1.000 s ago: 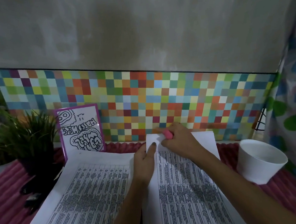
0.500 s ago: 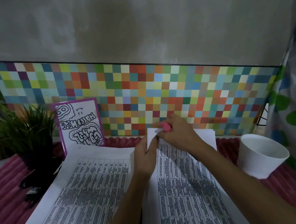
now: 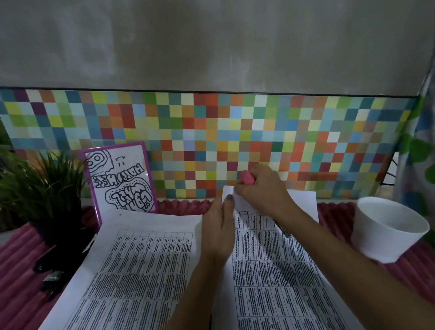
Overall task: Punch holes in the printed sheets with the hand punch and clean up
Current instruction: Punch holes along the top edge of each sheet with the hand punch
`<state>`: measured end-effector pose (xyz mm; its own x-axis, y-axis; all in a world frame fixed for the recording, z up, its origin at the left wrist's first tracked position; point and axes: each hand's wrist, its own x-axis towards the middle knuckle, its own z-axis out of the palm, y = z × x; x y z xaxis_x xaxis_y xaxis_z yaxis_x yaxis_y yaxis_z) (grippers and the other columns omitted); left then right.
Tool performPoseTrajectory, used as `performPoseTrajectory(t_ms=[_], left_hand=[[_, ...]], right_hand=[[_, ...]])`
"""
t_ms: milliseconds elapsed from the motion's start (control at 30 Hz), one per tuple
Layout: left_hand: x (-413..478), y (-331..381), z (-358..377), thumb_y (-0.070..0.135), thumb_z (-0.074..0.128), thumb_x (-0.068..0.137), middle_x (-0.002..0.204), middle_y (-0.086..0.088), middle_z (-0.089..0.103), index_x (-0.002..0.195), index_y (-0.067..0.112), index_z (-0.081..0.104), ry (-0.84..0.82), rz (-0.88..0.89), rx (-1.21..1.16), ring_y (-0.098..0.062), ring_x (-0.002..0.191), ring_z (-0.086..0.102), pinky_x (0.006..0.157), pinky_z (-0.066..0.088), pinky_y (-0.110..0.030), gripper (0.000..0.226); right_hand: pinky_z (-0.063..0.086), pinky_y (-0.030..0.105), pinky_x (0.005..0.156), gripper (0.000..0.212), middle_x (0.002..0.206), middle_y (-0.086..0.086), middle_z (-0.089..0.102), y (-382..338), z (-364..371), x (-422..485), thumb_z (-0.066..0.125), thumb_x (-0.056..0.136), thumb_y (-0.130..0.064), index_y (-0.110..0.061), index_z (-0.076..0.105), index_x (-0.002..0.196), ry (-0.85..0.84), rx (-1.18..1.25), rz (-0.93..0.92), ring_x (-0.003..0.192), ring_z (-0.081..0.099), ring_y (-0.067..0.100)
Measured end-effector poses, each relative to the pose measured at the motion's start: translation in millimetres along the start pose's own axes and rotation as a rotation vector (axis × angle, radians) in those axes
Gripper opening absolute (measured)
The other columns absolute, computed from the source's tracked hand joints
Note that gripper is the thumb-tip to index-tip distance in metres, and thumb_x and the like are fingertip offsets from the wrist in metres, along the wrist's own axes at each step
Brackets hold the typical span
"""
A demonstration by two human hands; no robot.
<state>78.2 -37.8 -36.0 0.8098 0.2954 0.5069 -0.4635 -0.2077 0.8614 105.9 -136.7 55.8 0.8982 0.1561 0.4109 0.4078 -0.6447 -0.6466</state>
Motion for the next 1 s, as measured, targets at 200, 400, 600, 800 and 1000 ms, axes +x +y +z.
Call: performPoseTrajectory(t_ms=[200, 400, 600, 800, 1000], left_hand=[[-2.7, -6.4, 1.8, 0.041, 0.041, 0.096, 0.085, -0.018, 0.062, 0.092, 0.006, 0.057, 0.016, -0.062, -0.043, -0.033, 0.079, 0.060, 0.073, 0.049, -0.053, 0.039], [-2.8, -12.4, 2.2, 0.043, 0.041, 0.097, 0.064, -0.011, 0.051, 0.085, 0.015, 0.055, 0.027, -0.019, 0.052, -0.012, 0.059, 0.046, 0.058, 0.045, -0.047, 0.034], [-8.0, -13.0, 4.3, 0.043, 0.038, 0.100, 0.057, -0.003, 0.051, 0.091, 0.022, 0.056, 0.014, 0.119, 0.160, -0.018, 0.048, 0.048, 0.046, 0.041, -0.045, 0.030], [-8.3, -12.0, 2.6, 0.036, 0.039, 0.103, 0.058, 0.002, 0.050, 0.093, 0.021, 0.056, 0.044, 0.155, 0.161, -0.018, 0.048, 0.047, 0.044, 0.040, -0.043, 0.025], [-9.4, -7.9, 3.9, 0.032, 0.039, 0.104, 0.054, 0.008, 0.046, 0.093, 0.020, 0.056, 0.038, 0.192, 0.241, -0.007, 0.044, 0.044, 0.042, 0.036, -0.033, 0.024]], right_hand=[[0.026, 0.025, 0.046, 0.042, 0.057, 0.000, 0.039, 4.0, -2.2, 2.1, 0.059, 0.090, -0.013, -0.011, 0.041, 0.053, -0.026, -0.018, 0.059, 0.050, 0.038, 0.012], [0.057, 0.035, 0.076, 0.065, 0.114, 0.005, 0.064, 5.2, -23.0, 12.6, 0.065, 0.085, -0.001, -0.028, 0.045, 0.141, 0.031, 0.672, 0.069, 0.091, 0.064, 0.022], [0.057, 0.036, 0.078, 0.039, 0.105, 0.015, 0.067, -9.1, -24.3, 37.5, 0.057, 0.081, 0.014, -0.007, 0.060, 0.113, 0.235, 1.272, 0.064, 0.089, 0.065, 0.031], [0.049, 0.027, 0.054, 0.046, 0.090, 0.014, 0.068, -9.8, -9.5, 45.6, 0.051, 0.081, 0.015, -0.013, 0.056, 0.118, 0.312, 1.361, -0.026, 0.062, 0.061, 0.021], [0.048, 0.029, 0.057, 0.037, 0.079, 0.012, 0.065, -7.7, -8.7, 52.5, 0.047, 0.076, 0.015, 0.001, 0.057, 0.109, 0.284, 1.365, -0.103, 0.060, 0.060, 0.021]])
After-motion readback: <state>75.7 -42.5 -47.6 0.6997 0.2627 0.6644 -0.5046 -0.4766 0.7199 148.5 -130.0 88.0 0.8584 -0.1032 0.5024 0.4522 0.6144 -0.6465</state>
